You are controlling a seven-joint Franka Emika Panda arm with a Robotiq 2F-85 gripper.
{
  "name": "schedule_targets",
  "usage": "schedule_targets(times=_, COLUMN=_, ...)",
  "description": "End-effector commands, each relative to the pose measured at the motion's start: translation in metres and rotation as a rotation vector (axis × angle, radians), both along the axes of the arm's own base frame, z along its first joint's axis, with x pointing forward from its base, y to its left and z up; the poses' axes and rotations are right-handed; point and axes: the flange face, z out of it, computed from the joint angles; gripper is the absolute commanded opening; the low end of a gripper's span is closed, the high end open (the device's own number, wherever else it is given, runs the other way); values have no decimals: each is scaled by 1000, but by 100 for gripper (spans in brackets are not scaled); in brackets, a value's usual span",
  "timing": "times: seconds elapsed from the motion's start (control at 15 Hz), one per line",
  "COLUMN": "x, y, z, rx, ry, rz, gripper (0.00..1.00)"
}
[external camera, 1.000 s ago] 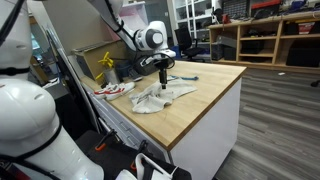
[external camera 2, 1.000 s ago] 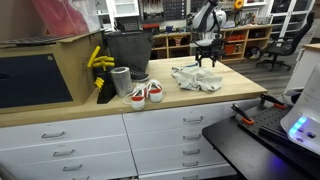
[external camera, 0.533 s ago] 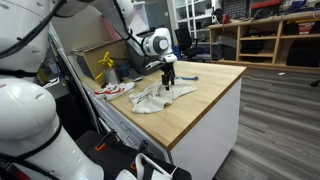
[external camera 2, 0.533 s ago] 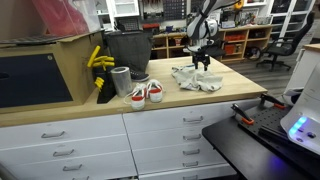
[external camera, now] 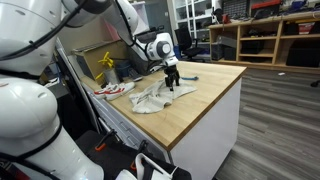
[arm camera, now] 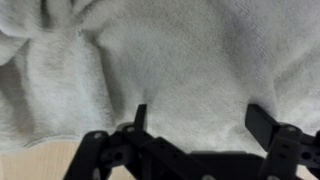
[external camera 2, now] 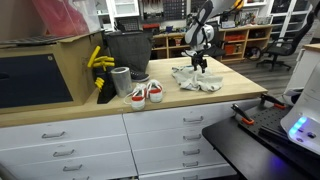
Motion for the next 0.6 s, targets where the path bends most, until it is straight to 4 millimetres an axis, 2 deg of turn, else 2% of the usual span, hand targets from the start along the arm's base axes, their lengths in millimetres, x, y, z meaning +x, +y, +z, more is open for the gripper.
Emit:
schedule_targets(times=0.0, x=10, y=-11, z=12, rx=-48, ry=-49, rz=-36, gripper=100)
schedule_targets(times=0.2, x=10, y=-21, z=8, rx=-73, ry=-47, rz=-48, gripper=100)
schedule_targets(times=0.27, x=10, y=-22, z=5, rx=-83, ry=-46, rz=-43, gripper=75)
schedule_targets(times=0.33, x=10, y=-25, z=2, rx=-86, ry=-44, rz=-52, gripper=74)
schedule_targets(times=0.53, x=14, y=-32, z=-8, rx=-106, ry=-46, rz=-94, gripper=51)
